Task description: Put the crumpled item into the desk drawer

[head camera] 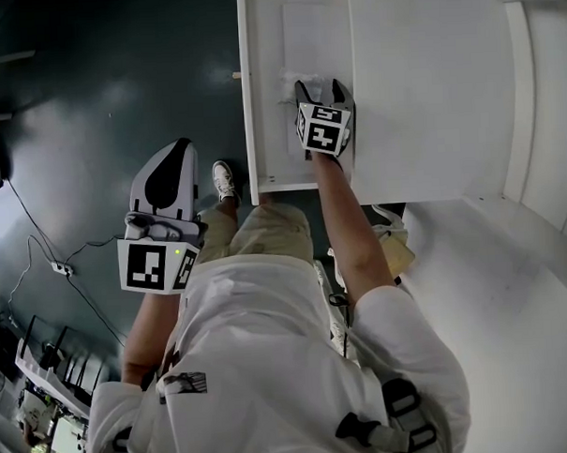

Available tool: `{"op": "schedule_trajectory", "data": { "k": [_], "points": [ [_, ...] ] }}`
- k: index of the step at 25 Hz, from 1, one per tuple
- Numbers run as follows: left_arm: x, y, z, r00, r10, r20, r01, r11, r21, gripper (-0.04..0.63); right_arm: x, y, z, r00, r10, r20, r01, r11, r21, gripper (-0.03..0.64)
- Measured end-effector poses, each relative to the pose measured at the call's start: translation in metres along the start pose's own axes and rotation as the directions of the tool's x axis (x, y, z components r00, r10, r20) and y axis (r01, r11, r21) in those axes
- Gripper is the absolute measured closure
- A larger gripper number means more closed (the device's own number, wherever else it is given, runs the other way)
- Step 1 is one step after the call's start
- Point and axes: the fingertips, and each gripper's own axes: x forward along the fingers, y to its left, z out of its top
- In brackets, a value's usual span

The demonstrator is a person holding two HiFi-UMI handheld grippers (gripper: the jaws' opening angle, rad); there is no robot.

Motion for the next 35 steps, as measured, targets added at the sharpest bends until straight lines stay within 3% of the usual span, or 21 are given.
{"op": "schedule_trajectory", "data": {
  "k": [17,20,25,35],
  "points": [
    [-0.022,0.011,0.017,0.996,-0.076,0.050,0.076,0.997,0.006,0.574,-0.034,0.026,-0.003,1.000,0.012,-0.016,-0.012,1.000,0.009,0.281],
    [-0.024,0.013,0.022,0.992,-0.104,0.066,0.103,0.995,0.015,0.574,-0.045,0.031,-0.001,0.999,0.029,-0.015,-0.029,1.000,-0.001,0.348],
    [-0.033,0.011,0.032,0.987,-0.133,0.092,0.132,0.991,0.024,0.574,-0.067,0.044,0.000,0.996,0.083,0.015,-0.084,0.994,0.072,0.447],
    [-0.060,0.008,0.049,0.969,-0.196,0.153,0.190,0.980,0.056,0.574,-0.122,0.042,0.003,0.996,0.060,0.072,-0.071,0.985,0.159,0.594]
  ]
}}
